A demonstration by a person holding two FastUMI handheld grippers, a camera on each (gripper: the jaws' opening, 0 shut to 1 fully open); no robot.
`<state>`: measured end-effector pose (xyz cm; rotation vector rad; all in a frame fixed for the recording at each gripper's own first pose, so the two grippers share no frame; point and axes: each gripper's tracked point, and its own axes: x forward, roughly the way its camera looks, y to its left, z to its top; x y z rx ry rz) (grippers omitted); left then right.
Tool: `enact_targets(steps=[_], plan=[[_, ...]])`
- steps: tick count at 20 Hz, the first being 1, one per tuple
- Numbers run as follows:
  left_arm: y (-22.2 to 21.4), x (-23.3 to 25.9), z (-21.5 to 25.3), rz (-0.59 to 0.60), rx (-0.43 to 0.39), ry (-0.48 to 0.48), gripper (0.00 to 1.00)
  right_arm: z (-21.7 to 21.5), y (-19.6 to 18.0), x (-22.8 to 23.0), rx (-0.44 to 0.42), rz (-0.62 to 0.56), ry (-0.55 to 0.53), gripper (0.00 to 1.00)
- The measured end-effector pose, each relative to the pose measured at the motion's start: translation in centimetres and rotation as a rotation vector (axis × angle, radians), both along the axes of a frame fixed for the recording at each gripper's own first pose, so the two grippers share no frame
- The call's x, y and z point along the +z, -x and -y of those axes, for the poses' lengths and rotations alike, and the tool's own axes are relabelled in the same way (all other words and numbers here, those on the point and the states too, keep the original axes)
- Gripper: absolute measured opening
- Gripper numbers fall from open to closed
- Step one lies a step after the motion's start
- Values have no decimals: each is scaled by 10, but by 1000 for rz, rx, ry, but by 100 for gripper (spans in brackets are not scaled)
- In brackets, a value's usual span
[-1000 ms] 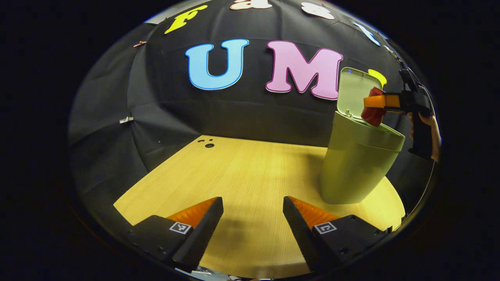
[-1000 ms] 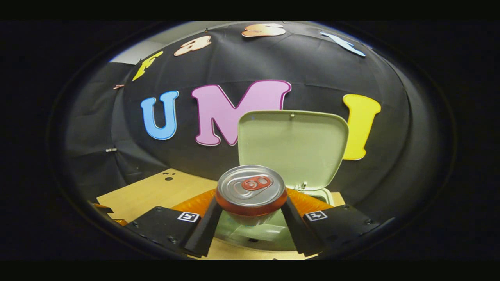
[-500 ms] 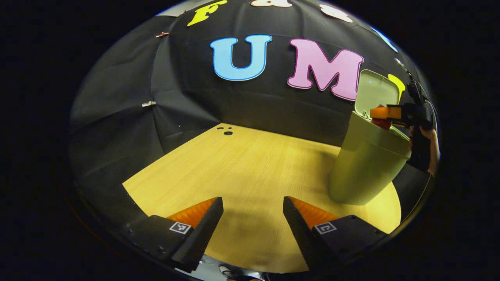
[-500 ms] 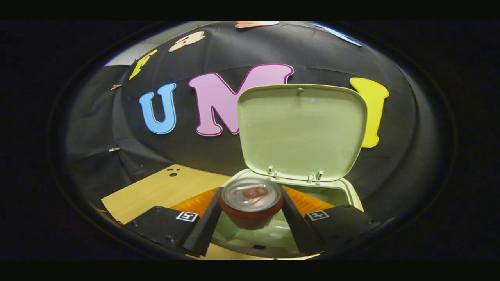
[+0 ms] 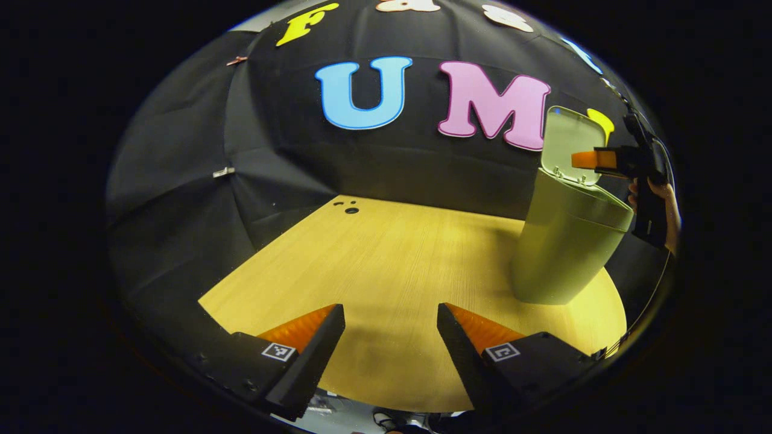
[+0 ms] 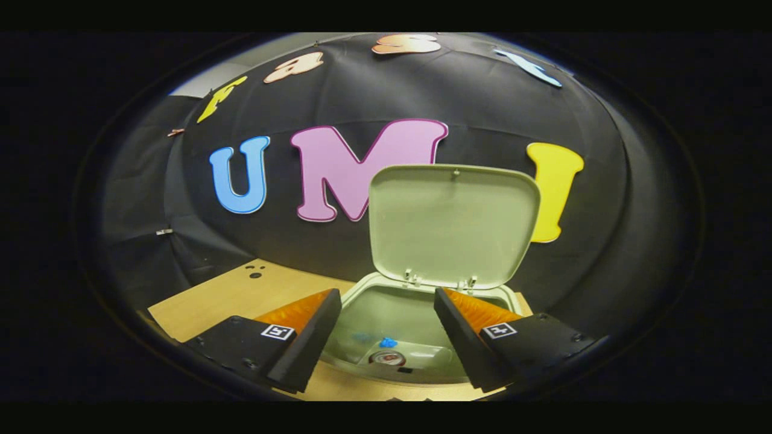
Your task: Press the lid of the desktop garbage bin to open it, pick up the crumpled paper on the desktop and throw it into the bin, then pick up the pop can on the desktop and drop it into the bin, and finally close the garbage bin lid.
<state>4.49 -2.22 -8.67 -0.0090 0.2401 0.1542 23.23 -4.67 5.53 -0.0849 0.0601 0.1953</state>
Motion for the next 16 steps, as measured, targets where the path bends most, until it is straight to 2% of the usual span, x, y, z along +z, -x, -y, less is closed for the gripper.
enact_targets(steps=[2, 3, 4, 8, 11, 14, 16], plan=[[-1, 6, -1, 16, -52, -4, 98, -1, 12, 18, -27, 20, 5, 97], [-1, 9, -3, 28, -77, 0, 98, 0, 17, 28, -44, 35, 11, 94], [-2, 11, -5, 38, -100, 2, 98, 0, 22, 39, -62, 52, 16, 97], [1, 8, -18, 52, -175, 16, 98, -7, 41, 82, -110, 114, 24, 97], [3, 5, -31, 64, -206, 17, 98, -9, 48, 115, -144, 178, 56, 98], [8, 2, -48, 60, -193, -3, 97, -13, 55, 139, -154, 218, 80, 98], [9, 3, -51, 66, -190, 21, 96, -13, 53, 151, -163, 234, 87, 98]])
